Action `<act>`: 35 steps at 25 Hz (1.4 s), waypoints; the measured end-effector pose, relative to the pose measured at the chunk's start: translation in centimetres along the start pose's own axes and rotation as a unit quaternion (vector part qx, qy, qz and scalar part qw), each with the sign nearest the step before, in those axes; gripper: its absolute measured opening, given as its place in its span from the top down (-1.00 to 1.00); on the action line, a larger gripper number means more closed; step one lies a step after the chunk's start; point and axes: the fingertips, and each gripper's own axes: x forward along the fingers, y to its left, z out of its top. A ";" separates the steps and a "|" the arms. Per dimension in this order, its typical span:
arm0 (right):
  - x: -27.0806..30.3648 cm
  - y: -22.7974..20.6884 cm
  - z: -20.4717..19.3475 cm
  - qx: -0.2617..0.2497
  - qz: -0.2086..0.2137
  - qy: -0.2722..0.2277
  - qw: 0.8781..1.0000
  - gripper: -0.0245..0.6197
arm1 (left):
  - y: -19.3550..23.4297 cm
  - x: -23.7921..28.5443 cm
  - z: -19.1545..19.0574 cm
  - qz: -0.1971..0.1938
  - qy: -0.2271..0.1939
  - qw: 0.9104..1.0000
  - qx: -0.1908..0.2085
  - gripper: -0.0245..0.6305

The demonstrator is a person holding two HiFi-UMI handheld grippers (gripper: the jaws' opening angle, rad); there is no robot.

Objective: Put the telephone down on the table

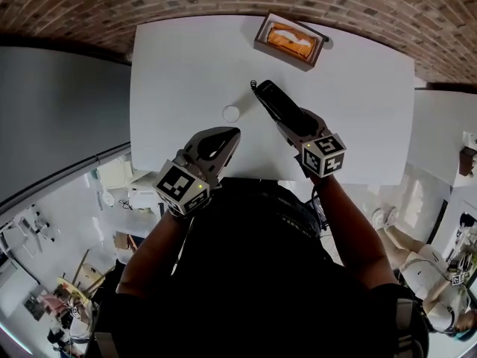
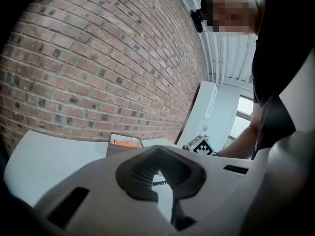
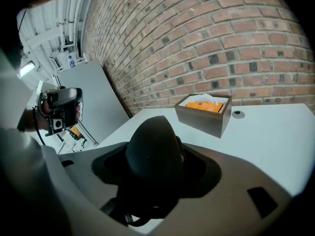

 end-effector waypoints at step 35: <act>3.9 -5.6 -8.3 -0.006 -0.055 0.082 0.995 0.06 | -0.3 -1.0 -1.3 0.008 -0.003 1.000 -0.026 0.91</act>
